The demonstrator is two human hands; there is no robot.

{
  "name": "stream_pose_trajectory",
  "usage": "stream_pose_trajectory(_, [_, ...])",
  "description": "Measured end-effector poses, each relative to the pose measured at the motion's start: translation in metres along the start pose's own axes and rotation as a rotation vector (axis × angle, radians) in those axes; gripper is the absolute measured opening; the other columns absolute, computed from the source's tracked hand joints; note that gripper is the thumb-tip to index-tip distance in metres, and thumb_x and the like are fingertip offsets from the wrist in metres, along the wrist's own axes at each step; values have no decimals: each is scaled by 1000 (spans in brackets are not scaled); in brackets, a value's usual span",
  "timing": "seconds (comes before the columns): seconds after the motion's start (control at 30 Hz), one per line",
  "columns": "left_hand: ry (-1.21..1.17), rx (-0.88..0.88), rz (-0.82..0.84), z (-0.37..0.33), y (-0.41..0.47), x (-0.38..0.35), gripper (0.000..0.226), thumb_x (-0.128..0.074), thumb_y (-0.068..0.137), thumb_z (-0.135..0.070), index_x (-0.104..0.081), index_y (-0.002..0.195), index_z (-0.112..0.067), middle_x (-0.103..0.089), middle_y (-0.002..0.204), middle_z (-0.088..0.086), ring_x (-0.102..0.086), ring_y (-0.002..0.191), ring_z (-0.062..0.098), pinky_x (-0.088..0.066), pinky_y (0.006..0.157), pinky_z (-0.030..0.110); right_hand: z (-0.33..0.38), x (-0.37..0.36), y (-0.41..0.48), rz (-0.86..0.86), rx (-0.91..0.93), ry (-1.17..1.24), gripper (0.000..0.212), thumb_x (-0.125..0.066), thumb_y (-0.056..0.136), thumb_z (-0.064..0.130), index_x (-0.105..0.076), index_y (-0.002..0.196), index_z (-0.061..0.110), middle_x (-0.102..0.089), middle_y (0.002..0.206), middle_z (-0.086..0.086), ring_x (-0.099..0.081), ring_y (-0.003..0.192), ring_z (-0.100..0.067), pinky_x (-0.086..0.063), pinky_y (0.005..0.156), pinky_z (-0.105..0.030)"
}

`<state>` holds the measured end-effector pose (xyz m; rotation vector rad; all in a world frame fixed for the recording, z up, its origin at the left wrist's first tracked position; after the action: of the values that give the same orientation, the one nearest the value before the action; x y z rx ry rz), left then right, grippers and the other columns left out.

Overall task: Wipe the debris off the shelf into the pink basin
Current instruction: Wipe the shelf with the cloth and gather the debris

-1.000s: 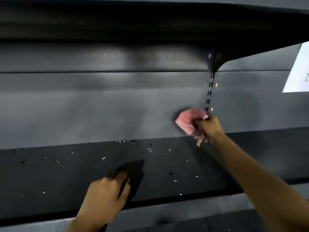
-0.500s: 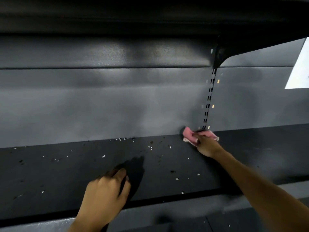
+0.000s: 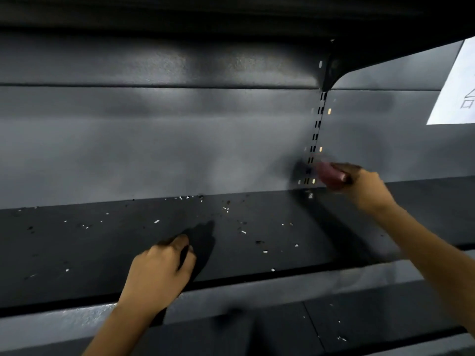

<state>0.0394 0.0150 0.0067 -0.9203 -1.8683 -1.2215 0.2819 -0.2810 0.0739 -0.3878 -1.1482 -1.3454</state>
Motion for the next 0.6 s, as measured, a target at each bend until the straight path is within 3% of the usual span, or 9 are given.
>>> stream_pose_trajectory(0.07, [-9,-13,-6,0,0,0,15,-48,88,-28,-58,92,-18,-65,72,6,-62,69,31,-46,60,32,-19,-19,-17,253,-23,-268,42,-56,87,17,-52,129,22,-59,128,-16,-58,113,-35,-46,99,-41])
stream_pose_trajectory(0.13, [-9,-21,-3,1,0,-1,13,-50,87,-27,-59,90,-18,-64,69,6,-61,66,32,-44,58,32,-32,-49,-42,500,-15,-391,45,-42,95,26,-37,140,26,-36,150,-8,-37,135,-30,-28,113,-38])
stream_pose_trajectory(0.2, [-5,-30,-11,2,0,-2,12,-52,86,-26,-59,88,-17,-63,66,6,-60,63,33,-41,55,30,-28,-64,-62,569,-18,-306,45,-32,98,33,-25,143,35,-11,158,1,-13,145,-28,-9,118,-40])
stream_pose_trajectory(0.3, [0,-38,-27,3,3,-5,12,-52,86,-27,-58,86,-16,-62,65,7,-60,62,34,-39,55,30,1,-74,-72,579,-2,-225,45,-28,99,31,-23,144,33,-9,158,-3,-11,145,-30,-6,118,-43])
stream_pose_trajectory(0.43, [14,-50,-45,3,0,-4,9,-55,86,-23,-58,85,-14,-62,60,8,-58,56,34,-33,53,27,84,-98,-88,616,146,-65,41,-34,98,22,-40,138,24,-40,147,-11,-38,133,-33,-26,115,-44])
stream_pose_trajectory(0.5, [34,-71,-68,0,-2,-1,6,-59,84,-18,-60,81,-12,-59,53,8,-56,48,33,-33,50,26,126,-108,-93,624,203,178,38,-34,98,19,-49,132,24,-51,139,-3,-45,128,-15,-31,112,-31])
stream_pose_trajectory(0.53, [45,-77,-91,-1,-4,1,6,-59,83,-16,-60,79,-11,-58,50,8,-55,45,34,-33,49,25,141,-108,-93,595,182,345,36,-35,98,20,-52,129,25,-56,132,4,-51,115,1,-36,103,-18])
stream_pose_trajectory(0.6, [76,-89,-145,-1,-9,7,11,-55,80,-18,-61,76,-10,-56,45,8,-53,40,33,-32,45,23,148,-92,-85,456,34,698,32,-38,97,17,-58,122,16,-68,101,0,-59,62,13,-45,58,-5])
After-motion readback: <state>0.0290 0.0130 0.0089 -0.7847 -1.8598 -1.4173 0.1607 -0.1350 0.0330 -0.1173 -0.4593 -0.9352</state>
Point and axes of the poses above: each hand's wrist, its own y-axis towards the middle knuckle, its own x-axis out of the back of the hand, z = x × y, the point moved 4 cm from there along y, towards the middle knuckle
